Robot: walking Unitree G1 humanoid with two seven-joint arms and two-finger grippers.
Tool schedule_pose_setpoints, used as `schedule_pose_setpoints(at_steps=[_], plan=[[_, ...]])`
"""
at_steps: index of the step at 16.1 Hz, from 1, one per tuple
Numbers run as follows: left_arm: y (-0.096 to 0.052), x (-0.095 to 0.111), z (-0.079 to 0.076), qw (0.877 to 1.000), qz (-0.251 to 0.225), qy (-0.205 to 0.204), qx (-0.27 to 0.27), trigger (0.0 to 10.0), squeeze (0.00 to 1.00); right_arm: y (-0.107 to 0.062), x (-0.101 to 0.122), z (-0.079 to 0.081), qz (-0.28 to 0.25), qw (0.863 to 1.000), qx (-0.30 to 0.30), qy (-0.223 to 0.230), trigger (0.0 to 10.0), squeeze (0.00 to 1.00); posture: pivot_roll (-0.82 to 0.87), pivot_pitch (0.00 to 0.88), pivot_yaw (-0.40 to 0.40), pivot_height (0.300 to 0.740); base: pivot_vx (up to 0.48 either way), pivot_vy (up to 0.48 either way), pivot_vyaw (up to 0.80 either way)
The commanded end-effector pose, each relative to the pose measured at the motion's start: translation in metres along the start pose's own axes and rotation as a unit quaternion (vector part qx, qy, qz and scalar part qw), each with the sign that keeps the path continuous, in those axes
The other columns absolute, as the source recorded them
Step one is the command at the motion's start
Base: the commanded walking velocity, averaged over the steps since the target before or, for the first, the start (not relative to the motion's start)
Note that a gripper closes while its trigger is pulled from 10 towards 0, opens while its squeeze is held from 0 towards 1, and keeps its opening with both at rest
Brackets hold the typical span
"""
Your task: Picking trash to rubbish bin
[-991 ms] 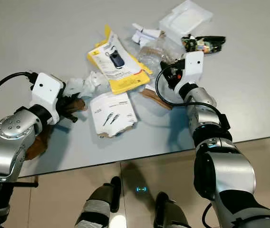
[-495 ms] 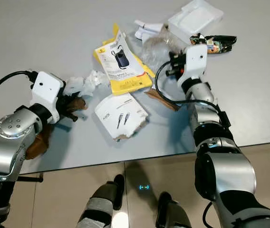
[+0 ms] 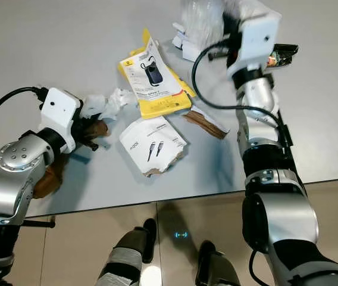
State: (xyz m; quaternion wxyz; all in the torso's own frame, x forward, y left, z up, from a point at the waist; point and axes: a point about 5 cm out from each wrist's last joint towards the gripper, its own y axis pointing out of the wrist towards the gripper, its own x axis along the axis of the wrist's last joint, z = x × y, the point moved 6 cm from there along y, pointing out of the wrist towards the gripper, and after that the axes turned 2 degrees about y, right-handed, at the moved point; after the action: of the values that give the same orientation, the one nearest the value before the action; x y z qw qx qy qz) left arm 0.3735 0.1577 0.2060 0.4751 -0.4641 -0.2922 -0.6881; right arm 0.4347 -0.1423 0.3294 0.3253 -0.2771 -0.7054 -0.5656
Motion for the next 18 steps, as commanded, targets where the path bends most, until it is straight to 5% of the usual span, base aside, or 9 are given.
schedule_pose_setpoints(at_steps=[1, 4, 8, 12, 18], plan=[[0.002, -0.001, -0.005, 1.000, -0.002, -0.001, -0.008, 10.0, 0.00, -0.001, 0.014, 0.001, -0.027, 0.999, 0.000, -0.026, 0.0, 0.00, 0.59, 0.304, 0.077, 0.740, 0.000, 0.000, 0.00], [0.011, 0.005, -0.007, 1.000, -0.023, -0.004, 0.011, 10.0, 0.00, -0.007, 0.028, -0.006, -0.050, 0.996, -0.015, -0.067, 0.0, 0.00, 0.55, 0.276, 0.068, 0.740, 0.000, 0.000, 0.00], [0.028, 0.013, -0.017, 0.998, -0.054, -0.020, 0.040, 10.0, 0.00, -0.049, 0.035, -0.018, -0.039, 0.989, -0.056, -0.131, 0.0, 0.00, 0.46, 0.232, 0.043, 0.740, 0.000, 0.000, 0.00], [0.041, 0.016, -0.038, 0.994, -0.078, -0.038, 0.067, 10.0, 0.00, -0.100, 0.038, -0.024, 0.011, 0.985, -0.109, -0.137, 0.0, 0.00, 0.31, 0.165, -0.005, 0.740, 0.000, 0.000, 0.00], [0.052, 0.030, -0.049, 0.987, -0.117, -0.045, 0.096, 10.0, 0.00, -0.158, 0.030, -0.032, 0.112, 0.971, -0.170, -0.122, 0.0, 0.00, 0.18, 0.118, -0.030, 0.740, 0.000, 0.000, 0.00]])
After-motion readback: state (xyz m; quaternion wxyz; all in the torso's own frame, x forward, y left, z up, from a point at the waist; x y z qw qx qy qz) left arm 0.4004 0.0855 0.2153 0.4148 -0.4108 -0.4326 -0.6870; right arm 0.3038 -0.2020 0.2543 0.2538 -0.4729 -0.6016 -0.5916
